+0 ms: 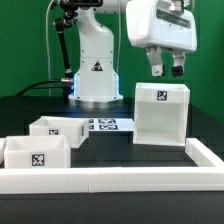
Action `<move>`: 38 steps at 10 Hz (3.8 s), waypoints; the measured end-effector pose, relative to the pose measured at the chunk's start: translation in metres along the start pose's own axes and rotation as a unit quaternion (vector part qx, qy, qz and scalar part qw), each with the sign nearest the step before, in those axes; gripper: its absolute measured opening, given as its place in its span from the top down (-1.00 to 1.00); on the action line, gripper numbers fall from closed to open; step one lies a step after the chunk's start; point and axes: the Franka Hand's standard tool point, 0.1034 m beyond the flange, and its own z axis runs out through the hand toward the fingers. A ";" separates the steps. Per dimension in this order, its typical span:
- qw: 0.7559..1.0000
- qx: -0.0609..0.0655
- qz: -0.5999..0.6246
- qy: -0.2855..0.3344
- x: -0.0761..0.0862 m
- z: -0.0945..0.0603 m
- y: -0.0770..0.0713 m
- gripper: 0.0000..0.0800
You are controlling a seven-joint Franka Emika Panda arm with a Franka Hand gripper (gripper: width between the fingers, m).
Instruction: Assemble drawer
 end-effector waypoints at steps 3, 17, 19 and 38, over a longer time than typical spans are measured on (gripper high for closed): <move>0.996 0.004 0.093 -0.012 -0.011 0.000 -0.014 -0.63; 0.859 0.013 0.508 -0.060 -0.024 0.002 -0.094 -0.63; 0.859 0.013 0.508 -0.060 -0.024 0.003 -0.094 -0.63; 0.858 0.023 0.510 -0.056 -0.038 0.035 -0.165 0.90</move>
Offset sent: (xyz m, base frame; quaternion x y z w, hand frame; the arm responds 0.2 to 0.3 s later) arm -0.0397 -0.0002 0.0001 -0.0043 -0.0767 0.2531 0.9644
